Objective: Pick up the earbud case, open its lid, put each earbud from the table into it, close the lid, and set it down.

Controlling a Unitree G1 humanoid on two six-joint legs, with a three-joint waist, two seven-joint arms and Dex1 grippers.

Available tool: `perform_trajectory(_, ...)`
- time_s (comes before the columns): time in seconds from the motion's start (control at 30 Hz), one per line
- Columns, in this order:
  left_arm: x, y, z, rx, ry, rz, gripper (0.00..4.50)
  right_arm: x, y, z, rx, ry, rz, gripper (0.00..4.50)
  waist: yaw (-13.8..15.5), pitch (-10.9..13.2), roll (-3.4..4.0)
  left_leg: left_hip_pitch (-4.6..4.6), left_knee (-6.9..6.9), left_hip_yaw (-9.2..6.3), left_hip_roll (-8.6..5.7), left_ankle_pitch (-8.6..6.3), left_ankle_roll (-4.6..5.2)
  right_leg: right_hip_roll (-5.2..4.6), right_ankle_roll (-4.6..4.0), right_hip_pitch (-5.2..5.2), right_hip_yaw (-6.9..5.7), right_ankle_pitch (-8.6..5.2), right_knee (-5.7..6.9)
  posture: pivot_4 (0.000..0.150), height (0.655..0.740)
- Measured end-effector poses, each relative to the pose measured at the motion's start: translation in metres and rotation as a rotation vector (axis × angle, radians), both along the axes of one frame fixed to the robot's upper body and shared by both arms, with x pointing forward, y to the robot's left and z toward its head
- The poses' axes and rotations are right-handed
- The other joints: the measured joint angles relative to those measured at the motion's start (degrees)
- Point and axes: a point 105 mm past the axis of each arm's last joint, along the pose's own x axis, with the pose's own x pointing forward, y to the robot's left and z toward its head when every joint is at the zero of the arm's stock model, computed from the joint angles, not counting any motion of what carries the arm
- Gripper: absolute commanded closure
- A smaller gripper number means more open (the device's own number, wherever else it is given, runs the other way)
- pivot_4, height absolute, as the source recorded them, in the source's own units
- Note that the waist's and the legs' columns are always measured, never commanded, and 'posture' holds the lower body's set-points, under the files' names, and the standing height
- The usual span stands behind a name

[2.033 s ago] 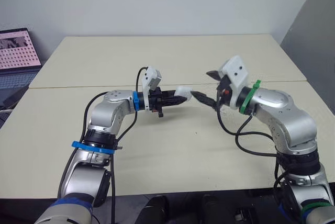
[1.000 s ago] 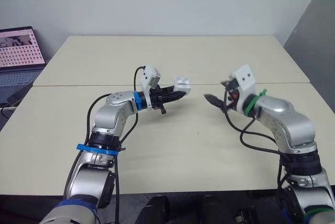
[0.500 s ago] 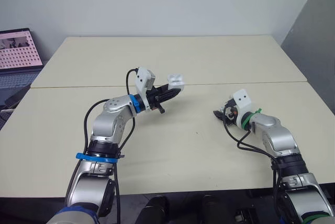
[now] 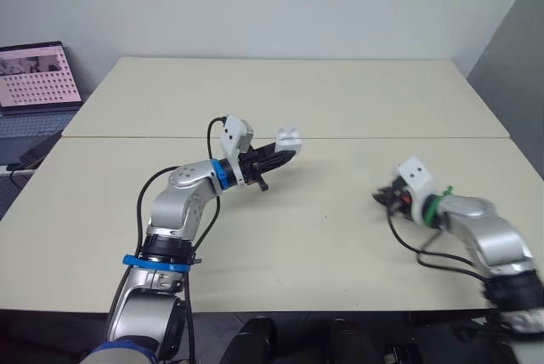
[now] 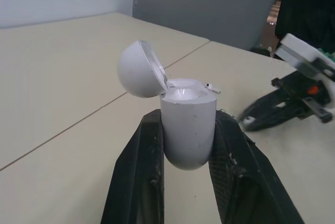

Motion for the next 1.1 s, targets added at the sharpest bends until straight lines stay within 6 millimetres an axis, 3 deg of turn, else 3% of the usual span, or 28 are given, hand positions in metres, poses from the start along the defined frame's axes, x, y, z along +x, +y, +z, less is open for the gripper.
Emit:
perform_trajectory(0.17, -0.002, -0.008, -0.002, -0.006, -0.002, -0.02, 3.75, -0.031, -0.028, 0.006, -0.19, 0.115, 0.185, 4.11, -0.12, 0.01, 0.0, 0.01, 0.01, 0.16, 0.15, -0.01, 0.0, 0.03, 0.2, 0.01, 0.0, -0.12, -0.02, 0.15, 0.74)
perform_trajectory(0.27, -0.004, -0.008, -0.006, 0.0, -0.003, -0.023, 3.75, -0.046, -0.056, 0.002, -0.312, 0.222, 0.246, 4.11, 0.04, 0.01, 0.0, -0.01, 0.02, 0.26, 0.17, -0.02, 0.01, 0.01, 0.19, 0.02, 0.0, -0.11, -0.02, 0.15, 0.74)
perform_trajectory(0.37, -0.004, -0.007, -0.009, 0.003, 0.003, -0.02, 3.75, -0.052, -0.075, 0.0, -0.362, 0.275, 0.255, 4.11, 0.06, 0.03, -0.03, -0.01, 0.06, 0.29, 0.2, -0.02, 0.02, 0.01, 0.18, 0.02, 0.02, -0.1, -0.03, 0.15, 0.74)
perform_trajectory(0.57, -0.007, -0.007, -0.008, 0.003, -0.007, -0.022, 3.75, -0.048, -0.09, -0.001, -0.392, 0.278, 0.25, 2.0, 0.31, 0.02, -0.03, -0.02, 0.09, 0.31, 0.21, -0.03, 0.02, 0.01, 0.02, 0.04, 0.04, -0.02, -0.06, 0.15, 0.74)
perform_trajectory(1.07, -0.01, -0.007, -0.01, -0.001, -0.001, -0.024, 3.75, -0.061, -0.099, -0.004, -0.397, 0.344, 0.201, 2.0, 1.36, 0.03, -0.05, -0.06, 0.16, 0.29, 0.22, -0.06, 0.07, 0.01, 0.03, 0.06, 0.02, -0.03, -0.09, 0.15, 0.74)
perform_trajectory(1.1, -0.01, -0.007, -0.01, -0.001, -0.002, -0.024, 3.75, -0.061, -0.099, -0.004, -0.392, 0.344, 0.193, 2.27, 1.38, 0.03, -0.05, -0.06, 0.16, 0.3, 0.23, -0.06, 0.07, 0.01, 0.03, 0.06, 0.02, -0.03, -0.09, 0.15, 0.74)
